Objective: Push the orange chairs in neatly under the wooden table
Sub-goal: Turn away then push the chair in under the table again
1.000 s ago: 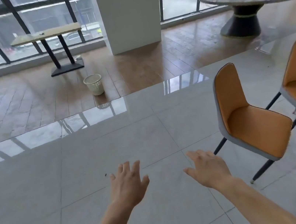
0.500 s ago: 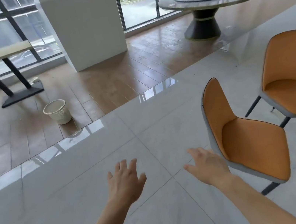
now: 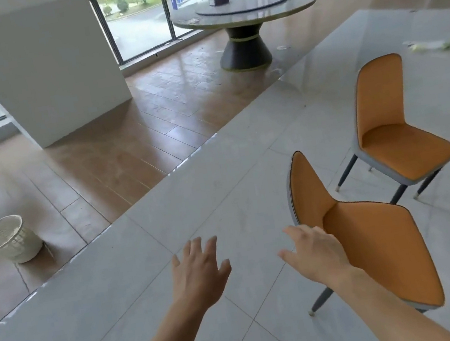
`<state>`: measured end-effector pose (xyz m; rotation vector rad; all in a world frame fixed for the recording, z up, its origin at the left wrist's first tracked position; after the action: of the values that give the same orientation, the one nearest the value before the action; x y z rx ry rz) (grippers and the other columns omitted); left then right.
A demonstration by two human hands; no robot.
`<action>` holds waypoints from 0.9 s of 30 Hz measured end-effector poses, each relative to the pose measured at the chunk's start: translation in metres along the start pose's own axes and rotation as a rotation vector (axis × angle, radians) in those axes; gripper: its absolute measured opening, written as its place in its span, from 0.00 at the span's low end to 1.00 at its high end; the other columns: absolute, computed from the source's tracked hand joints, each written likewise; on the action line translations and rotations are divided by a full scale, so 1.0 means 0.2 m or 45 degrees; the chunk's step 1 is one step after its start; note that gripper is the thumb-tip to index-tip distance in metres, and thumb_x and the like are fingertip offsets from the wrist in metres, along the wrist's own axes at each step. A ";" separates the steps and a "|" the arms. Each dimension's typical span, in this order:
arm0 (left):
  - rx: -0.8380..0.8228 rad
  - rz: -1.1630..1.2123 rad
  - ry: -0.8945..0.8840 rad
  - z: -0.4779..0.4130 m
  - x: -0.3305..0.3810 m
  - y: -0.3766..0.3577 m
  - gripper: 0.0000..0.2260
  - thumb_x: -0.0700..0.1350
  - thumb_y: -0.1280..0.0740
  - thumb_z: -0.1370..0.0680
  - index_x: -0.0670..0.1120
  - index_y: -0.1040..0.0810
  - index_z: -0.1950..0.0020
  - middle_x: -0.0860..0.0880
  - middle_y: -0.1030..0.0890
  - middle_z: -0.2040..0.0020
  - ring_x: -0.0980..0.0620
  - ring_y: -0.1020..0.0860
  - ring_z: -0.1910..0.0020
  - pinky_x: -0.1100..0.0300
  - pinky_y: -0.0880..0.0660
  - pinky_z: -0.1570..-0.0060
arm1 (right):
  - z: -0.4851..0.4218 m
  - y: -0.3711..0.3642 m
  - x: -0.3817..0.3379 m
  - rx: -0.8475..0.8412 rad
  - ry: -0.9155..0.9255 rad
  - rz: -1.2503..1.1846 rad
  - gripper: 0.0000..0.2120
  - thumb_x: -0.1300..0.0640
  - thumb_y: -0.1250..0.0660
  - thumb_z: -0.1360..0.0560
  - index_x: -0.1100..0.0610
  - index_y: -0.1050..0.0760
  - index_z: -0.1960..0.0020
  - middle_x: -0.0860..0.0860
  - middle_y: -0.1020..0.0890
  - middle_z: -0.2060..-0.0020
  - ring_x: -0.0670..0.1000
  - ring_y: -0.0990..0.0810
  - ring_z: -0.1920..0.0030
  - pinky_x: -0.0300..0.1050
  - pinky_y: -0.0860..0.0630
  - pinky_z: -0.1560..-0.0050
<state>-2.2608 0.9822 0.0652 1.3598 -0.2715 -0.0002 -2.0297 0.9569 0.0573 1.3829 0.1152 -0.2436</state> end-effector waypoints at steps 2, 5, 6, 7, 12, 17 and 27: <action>-0.004 -0.034 -0.083 -0.20 0.01 0.03 0.27 0.60 0.44 0.18 0.53 0.42 0.22 0.47 0.36 0.24 0.46 0.40 0.25 0.42 0.43 0.26 | -0.13 0.01 0.02 0.027 -0.068 -0.009 0.25 0.36 0.42 0.21 0.51 0.31 0.32 0.50 0.22 0.39 0.55 0.24 0.41 0.52 0.25 0.43; -0.002 -0.085 -0.232 -0.51 0.03 0.10 0.26 0.60 0.44 0.18 0.52 0.41 0.23 0.47 0.35 0.26 0.46 0.39 0.26 0.43 0.43 0.28 | -0.31 0.05 0.04 0.081 -0.189 -0.045 0.24 0.37 0.41 0.21 0.51 0.30 0.33 0.49 0.21 0.43 0.54 0.24 0.44 0.50 0.24 0.46; -0.008 -0.101 -0.280 -0.61 0.03 0.12 0.26 0.60 0.44 0.18 0.52 0.41 0.22 0.47 0.35 0.26 0.46 0.39 0.26 0.42 0.43 0.28 | -0.37 0.05 0.04 0.088 -0.232 -0.057 0.24 0.37 0.41 0.21 0.51 0.30 0.33 0.49 0.21 0.43 0.54 0.24 0.45 0.49 0.24 0.47; -0.016 -0.118 -0.324 -0.70 0.03 0.14 0.26 0.60 0.44 0.18 0.52 0.42 0.22 0.47 0.36 0.25 0.46 0.40 0.25 0.41 0.44 0.27 | -0.43 0.06 0.03 0.096 -0.271 -0.065 0.23 0.37 0.41 0.21 0.51 0.30 0.33 0.49 0.21 0.44 0.54 0.24 0.45 0.49 0.24 0.48; -0.084 -0.189 -0.568 -1.09 0.09 0.20 0.27 0.61 0.45 0.18 0.52 0.43 0.22 0.46 0.38 0.23 0.45 0.42 0.23 0.39 0.45 0.25 | -0.63 0.10 0.00 0.160 -0.482 -0.131 0.21 0.37 0.41 0.21 0.50 0.29 0.36 0.47 0.22 0.50 0.53 0.25 0.50 0.48 0.23 0.51; -0.145 -0.220 -0.825 -1.33 0.32 0.21 0.26 0.60 0.45 0.18 0.52 0.42 0.22 0.45 0.38 0.23 0.44 0.43 0.23 0.38 0.47 0.25 | -0.74 0.09 0.09 0.176 -0.680 -0.195 0.24 0.37 0.42 0.21 0.48 0.32 0.30 0.47 0.22 0.41 0.53 0.24 0.44 0.49 0.23 0.47; -0.216 -0.329 -1.219 -1.80 0.92 0.05 0.28 0.60 0.45 0.18 0.51 0.44 0.21 0.44 0.41 0.21 0.43 0.46 0.21 0.37 0.49 0.24 | -0.93 0.05 0.55 0.272 -1.047 -0.265 0.28 0.35 0.44 0.20 0.48 0.35 0.25 0.46 0.23 0.35 0.52 0.25 0.37 0.48 0.24 0.43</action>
<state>-2.0152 1.3028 0.0435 1.1328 -0.8686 -0.8869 -1.9094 1.1298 0.0071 1.3823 -0.4640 -0.9991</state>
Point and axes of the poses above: each hand's wrist, its own z-axis away from the middle knuckle, its own y-axis out of the back of the hand, x = y × z, the point moved 10 cm from there along -z, towards the middle knuckle
